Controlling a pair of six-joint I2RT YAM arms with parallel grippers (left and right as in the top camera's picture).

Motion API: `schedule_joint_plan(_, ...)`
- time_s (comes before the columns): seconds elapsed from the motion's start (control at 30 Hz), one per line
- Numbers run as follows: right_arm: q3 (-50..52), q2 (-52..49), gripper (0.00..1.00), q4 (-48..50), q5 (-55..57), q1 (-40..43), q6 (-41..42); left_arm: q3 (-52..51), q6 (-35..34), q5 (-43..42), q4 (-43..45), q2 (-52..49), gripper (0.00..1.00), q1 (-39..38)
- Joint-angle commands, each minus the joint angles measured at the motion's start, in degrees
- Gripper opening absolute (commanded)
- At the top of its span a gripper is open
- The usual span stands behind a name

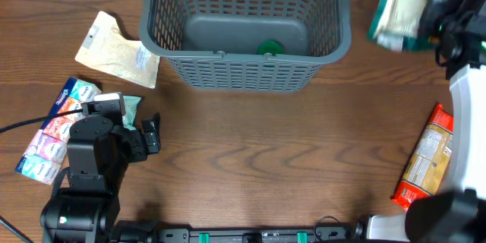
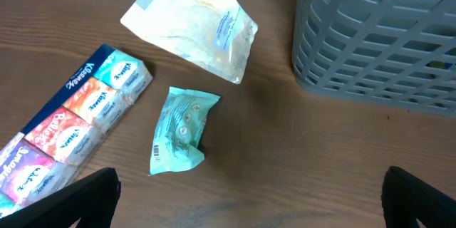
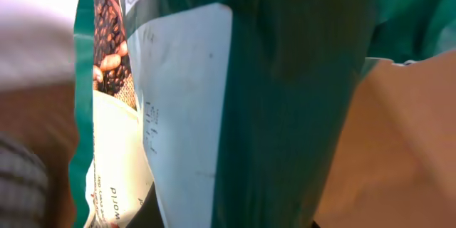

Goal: Pack container
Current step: 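Lift the coffee bag with the right gripper and drop it into basket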

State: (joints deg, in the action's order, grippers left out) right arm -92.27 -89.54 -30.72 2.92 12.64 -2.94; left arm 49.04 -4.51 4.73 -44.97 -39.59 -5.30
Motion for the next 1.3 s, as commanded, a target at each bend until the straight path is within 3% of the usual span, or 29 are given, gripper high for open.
schedule_joint_plan(0.0, -4.59, 4.59, 0.01, 4.96, 0.35, -5.7, 0.94, 1.07, -0.52, 0.42, -0.02, -0.02, 0.99, 0.31)
schedule_joint_plan(0.27, -4.98, 2.73, 0.01, 16.41, 0.57, -19.04, -6.29, 1.07, -0.52, 0.42, -0.24, -0.02, 0.99, 0.31)
schedule_joint_plan(0.43, -4.98, -2.4, 0.01, 13.25, -8.98, -28.02, -25.14, 1.07, -0.52, 0.42, -0.96, -0.02, 0.99, 0.31)
schedule_joint_plan(0.53, -4.98, -6.25, 0.01, 10.82, -12.39, -31.43, -32.41, 1.07, -0.52, 0.42, -1.09, -0.02, 0.99, 0.31)
schedule_joint_plan(1.17, -4.96, -26.99, 0.02, 0.66, -12.83, -34.47, -28.7, 1.07, -0.52, 0.42, -1.11, 0.0, 0.99, 0.31)
schedule_joint_plan(1.2, -4.96, -27.3, 0.15, 0.46, -12.83, -34.47, -28.5, 1.07, -0.52, 0.42, -1.11, -0.02, 0.99, 0.31)
schedule_joint_plan(1.23, -4.96, -27.43, 0.43, 0.33, -12.83, -34.42, -28.35, 1.07, -0.52, 0.42, -1.11, -0.02, 0.99, 0.31)
schedule_joint_plan(1.27, -4.96, -27.43, 0.78, 0.24, -12.81, -34.42, -28.37, 1.07, -0.52, 0.42, -1.11, -0.02, 0.99, 0.31)
